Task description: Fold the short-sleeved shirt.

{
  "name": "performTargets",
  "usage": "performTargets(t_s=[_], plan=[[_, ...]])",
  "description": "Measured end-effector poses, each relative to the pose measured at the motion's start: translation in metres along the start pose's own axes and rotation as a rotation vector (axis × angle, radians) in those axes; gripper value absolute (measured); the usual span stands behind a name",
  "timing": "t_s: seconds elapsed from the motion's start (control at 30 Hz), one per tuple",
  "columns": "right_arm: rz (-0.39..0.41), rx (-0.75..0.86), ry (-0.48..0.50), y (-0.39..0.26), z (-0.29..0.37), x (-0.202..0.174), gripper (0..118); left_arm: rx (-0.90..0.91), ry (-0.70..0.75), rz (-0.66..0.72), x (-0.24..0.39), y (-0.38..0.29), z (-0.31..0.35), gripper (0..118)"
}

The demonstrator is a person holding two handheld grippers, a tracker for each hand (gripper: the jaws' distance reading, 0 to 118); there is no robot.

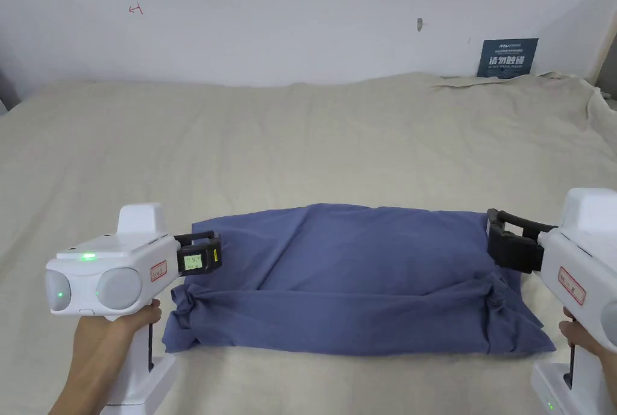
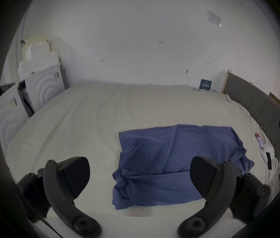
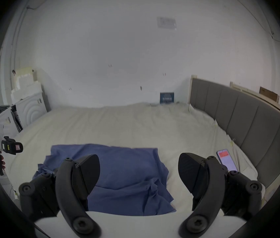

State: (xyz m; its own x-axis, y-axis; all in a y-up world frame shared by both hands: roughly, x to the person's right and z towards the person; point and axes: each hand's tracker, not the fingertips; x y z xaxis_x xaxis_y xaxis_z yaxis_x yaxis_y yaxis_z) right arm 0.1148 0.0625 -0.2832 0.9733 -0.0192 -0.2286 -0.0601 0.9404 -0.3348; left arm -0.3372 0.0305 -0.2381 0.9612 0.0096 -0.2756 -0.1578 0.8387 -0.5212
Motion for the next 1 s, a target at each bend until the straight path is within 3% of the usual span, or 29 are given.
performTargets(t_s=[0.13,0.23,0.3,0.33,0.37,0.4,0.43,0.47,0.67,1.0], plan=[[0.036,0.067,-0.023,-0.007,0.03,-0.006,96,0.127,0.003,-0.018,0.008,-0.015,0.033,106],[0.059,0.109,-0.064,-0.017,0.043,-0.008,90,0.208,0.039,-0.045,0.015,-0.029,0.05,84],[0.06,0.115,-0.061,-0.024,0.048,-0.006,43,0.228,0.05,-0.059,0.019,-0.038,0.058,52],[0.062,0.124,-0.059,-0.027,0.05,-0.006,43,0.233,0.051,-0.052,0.021,-0.042,0.061,52],[0.06,0.13,-0.068,-0.029,0.052,-0.008,34,0.257,0.058,-0.05,0.022,-0.045,0.063,46],[0.062,0.136,-0.085,-0.032,0.053,-0.008,14,0.267,0.057,-0.048,0.024,-0.049,0.065,32],[0.061,0.135,-0.083,-0.035,0.052,-0.007,0,0.271,0.051,-0.045,0.024,-0.051,0.067,10],[0.054,0.135,-0.065,-0.035,0.051,-0.005,0,0.285,0.019,-0.035,0.026,-0.051,0.07,0],[0.045,0.122,-0.064,-0.036,0.048,-0.005,0,0.223,-0.002,-0.039,0.027,-0.048,0.064,0],[0.023,0.088,-0.062,-0.038,0.038,0.003,0,-0.22,0.01,0.078,-0.025,-0.041,-0.018,0]])
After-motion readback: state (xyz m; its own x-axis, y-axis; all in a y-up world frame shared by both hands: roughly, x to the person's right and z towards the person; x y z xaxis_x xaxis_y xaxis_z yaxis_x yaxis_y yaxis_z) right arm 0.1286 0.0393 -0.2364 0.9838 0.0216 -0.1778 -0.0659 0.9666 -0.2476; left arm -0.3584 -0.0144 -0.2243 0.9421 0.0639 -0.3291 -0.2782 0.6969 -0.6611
